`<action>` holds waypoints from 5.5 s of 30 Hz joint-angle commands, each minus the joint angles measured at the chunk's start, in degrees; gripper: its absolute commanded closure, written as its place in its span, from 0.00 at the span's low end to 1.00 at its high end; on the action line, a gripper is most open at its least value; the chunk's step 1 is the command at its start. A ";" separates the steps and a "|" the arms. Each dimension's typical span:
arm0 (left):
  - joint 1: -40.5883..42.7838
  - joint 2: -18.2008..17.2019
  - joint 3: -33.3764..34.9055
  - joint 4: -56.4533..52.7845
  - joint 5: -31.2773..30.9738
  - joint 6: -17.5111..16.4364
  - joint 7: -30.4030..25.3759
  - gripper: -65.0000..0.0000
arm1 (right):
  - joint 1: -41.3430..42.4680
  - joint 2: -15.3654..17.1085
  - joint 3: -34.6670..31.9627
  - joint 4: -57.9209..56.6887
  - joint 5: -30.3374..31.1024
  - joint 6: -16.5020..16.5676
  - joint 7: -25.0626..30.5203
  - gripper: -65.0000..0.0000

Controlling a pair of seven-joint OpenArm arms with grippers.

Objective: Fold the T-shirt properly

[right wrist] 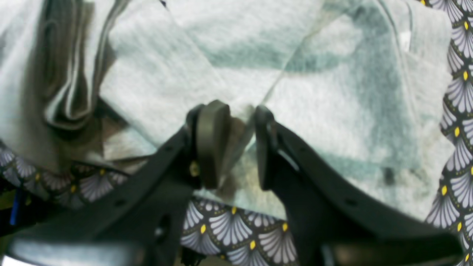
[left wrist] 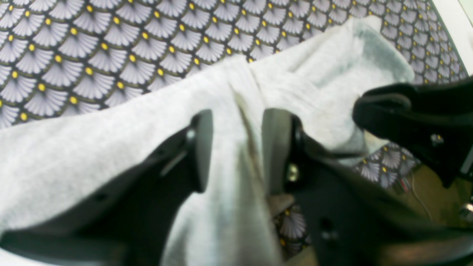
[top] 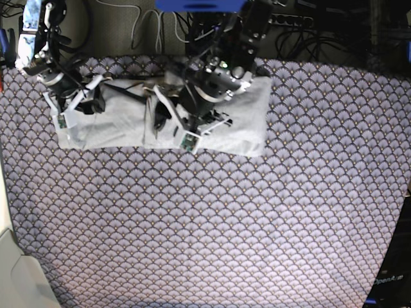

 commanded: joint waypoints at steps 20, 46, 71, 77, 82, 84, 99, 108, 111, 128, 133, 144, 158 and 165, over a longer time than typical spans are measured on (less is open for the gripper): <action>-2.03 -4.23 -16.12 -8.62 -4.67 0.07 -1.36 0.49 | 8.97 2.13 12.07 5.47 1.03 1.37 -10.83 0.69; -2.12 -6.16 -16.21 -7.03 -4.94 -0.02 -1.19 0.49 | 20.40 0.55 24.02 -19.50 1.03 13.72 -16.37 0.50; -3.00 -6.07 -16.21 -6.95 -4.94 0.07 -1.01 0.49 | 17.50 -0.50 23.41 -25.30 1.03 13.72 -13.55 0.51; -3.62 -6.07 -16.21 -6.51 -4.94 0.07 -0.92 0.49 | 17.85 -1.38 22.71 -25.30 1.03 13.72 -16.63 0.62; -4.06 -6.07 -16.29 -4.57 -5.02 0.07 -0.92 0.49 | 17.67 -1.38 19.54 -25.30 1.03 13.72 -16.37 0.81; -4.06 -6.07 -16.29 -4.22 -5.02 0.07 -0.92 0.49 | 17.67 -1.47 18.75 -25.30 1.03 13.72 -16.19 0.90; -4.06 -5.28 -17.26 5.01 -5.11 0.07 -0.92 0.49 | 16.97 -3.23 18.66 -7.63 1.03 13.72 -19.97 1.00; -3.97 -5.37 -32.73 4.04 -5.11 -0.20 -0.83 0.49 | 16.62 -8.86 18.57 7.67 2.97 13.72 -29.20 1.00; -4.06 -5.37 -38.62 3.95 -5.11 -0.20 -0.83 0.49 | 16.62 -11.14 18.31 10.92 6.04 13.72 -32.81 1.00; -0.36 -12.49 -49.88 4.66 -5.20 -0.29 -0.83 0.49 | 18.73 -23.26 -1.65 12.24 7.54 13.72 -34.83 1.00; 0.08 -12.49 -52.34 4.66 -5.20 -0.29 -0.83 0.49 | 18.64 -23.26 -8.42 11.89 7.54 13.72 -32.19 1.00; 1.39 -13.64 -53.57 4.66 -5.20 -0.37 -0.83 0.49 | 17.67 -23.26 -21.78 5.91 7.45 10.24 -22.26 1.00; 2.63 -13.55 -53.48 4.66 -5.20 -0.37 -0.83 0.49 | 25.23 -23.26 -25.73 -9.30 7.36 10.07 -16.10 1.00; 2.45 -13.46 -53.31 4.66 -5.20 -0.37 -0.83 0.49 | 25.23 -23.26 -27.40 -11.23 7.36 10.07 -16.10 1.00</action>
